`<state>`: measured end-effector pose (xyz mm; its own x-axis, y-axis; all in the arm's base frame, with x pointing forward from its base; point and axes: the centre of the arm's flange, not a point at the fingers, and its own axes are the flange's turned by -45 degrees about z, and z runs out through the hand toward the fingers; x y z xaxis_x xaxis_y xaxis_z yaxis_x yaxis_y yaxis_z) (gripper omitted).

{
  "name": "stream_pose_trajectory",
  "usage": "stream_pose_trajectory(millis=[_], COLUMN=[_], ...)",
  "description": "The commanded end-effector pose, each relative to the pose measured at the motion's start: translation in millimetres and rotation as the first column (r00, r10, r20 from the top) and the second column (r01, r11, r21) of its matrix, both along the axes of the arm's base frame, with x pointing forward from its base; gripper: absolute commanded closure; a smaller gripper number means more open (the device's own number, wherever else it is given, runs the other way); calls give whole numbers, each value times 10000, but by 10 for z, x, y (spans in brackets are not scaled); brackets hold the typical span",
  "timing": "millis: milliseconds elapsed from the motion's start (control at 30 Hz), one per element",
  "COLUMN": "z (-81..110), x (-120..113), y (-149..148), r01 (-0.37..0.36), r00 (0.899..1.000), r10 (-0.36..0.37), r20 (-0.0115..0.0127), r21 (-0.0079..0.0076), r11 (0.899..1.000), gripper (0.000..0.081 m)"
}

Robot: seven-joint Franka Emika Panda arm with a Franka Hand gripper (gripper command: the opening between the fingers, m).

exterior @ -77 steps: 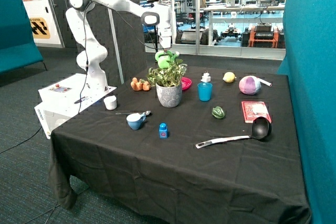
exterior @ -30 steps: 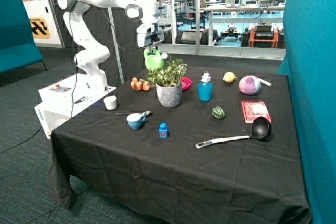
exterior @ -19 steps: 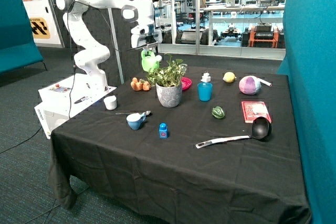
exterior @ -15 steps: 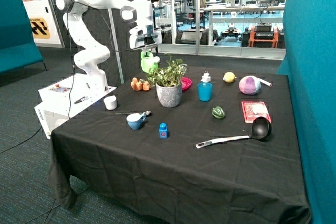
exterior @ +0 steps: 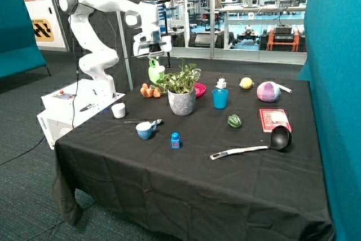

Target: Water the pot plant and put the can on the plate

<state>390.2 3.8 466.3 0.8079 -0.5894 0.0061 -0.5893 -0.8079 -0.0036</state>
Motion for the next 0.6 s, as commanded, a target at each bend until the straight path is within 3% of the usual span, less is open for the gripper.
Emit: stream_pose_trajectory(millis=[0, 33, 67, 133, 167, 200, 233, 300, 433, 467, 500, 533, 567], z=[41, -543, -833, -1047, -478, -183, -33, 110, 221, -256, -495, -98, 115], x=[-101, 352, 582, 760, 347, 148, 51, -3, -4, 494, 749, 377, 194], y=[-157, -511, -688, -818, -483, -311, -225, -147, -79, -447, -629, -328, -172], r01=[1034, -8041, -8049, -8043, 1046, 1038, 1034, 973, 786, -8533, -8662, 732, 708], r00=[9946, 5945, 5934, 5942, 9945, 9946, 9946, 9952, 9969, 5214, 4997, 9973, 9975], r10=[-1034, 8041, 8049, 8043, -1046, -1038, -1034, -973, -786, 8533, 8662, -732, -708], r20=[-70, -70, -70, -70, -70, -70, -70, -70, -70, -70, -70, -70, -70], r21=[6, 6, 6, 6, 6, 6, 6, 6, 6, 6, 6, 6, 6], r11=[9946, 5945, 5934, 5942, 9945, 9946, 9946, 9953, 9969, 5215, 4997, 9973, 9975], gripper=[808, 808, 808, 808, 808, 808, 808, 808, 808, 808, 808, 808, 808])
